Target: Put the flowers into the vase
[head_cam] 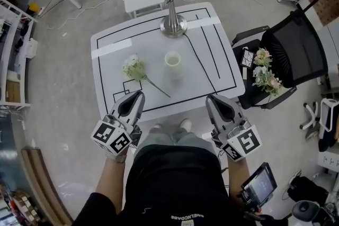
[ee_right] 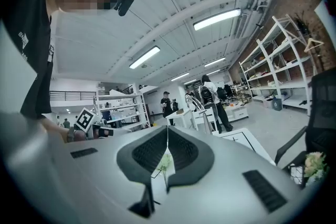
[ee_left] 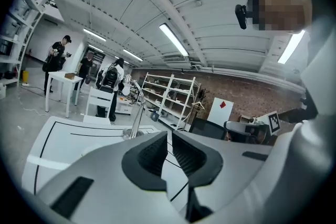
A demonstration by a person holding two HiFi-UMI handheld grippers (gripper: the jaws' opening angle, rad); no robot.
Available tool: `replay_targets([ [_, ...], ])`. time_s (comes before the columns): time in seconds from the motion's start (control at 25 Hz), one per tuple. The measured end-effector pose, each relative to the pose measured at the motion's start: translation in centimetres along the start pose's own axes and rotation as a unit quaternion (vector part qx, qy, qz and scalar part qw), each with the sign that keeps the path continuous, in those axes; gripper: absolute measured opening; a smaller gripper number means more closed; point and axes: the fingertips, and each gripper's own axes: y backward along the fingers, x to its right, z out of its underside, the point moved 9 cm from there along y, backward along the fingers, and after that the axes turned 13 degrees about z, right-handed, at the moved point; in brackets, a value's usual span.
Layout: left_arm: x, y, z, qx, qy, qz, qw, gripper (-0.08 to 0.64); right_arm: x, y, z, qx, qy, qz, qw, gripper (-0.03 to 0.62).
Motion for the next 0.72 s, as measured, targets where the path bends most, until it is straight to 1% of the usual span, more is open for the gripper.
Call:
replay_targets([
  [0.2, -1.9, 0.3, -0.5, 0.000, -0.004, -0.024, 0.9997, 0.032, -0.3, -1.6, 0.2, -0.007, -0.001, -0.014, 1.000, 0.006],
  [0.4, -4.7, 0.6, -0.8, -0.010, -0.005, -0.039, 0.9992, 0.057, -1.4, -3.9, 0.4, -0.018, 0.005, -0.024, 1.000, 0.006],
  [0.6, -8.9, 1.2, -1.0, -0.017, 0.014, -0.053, 0.9984, 0.064, -2.9, -6.6, 0.6, -0.032, 0.009, -0.024, 0.999, 0.006],
  [0.72, -12.1, 1.5, -0.9, -0.023, 0.028, -0.065, 0.9972, 0.081, -4.2, -8.4, 0.8, -0.041, 0.019, -0.032, 0.998, 0.006],
])
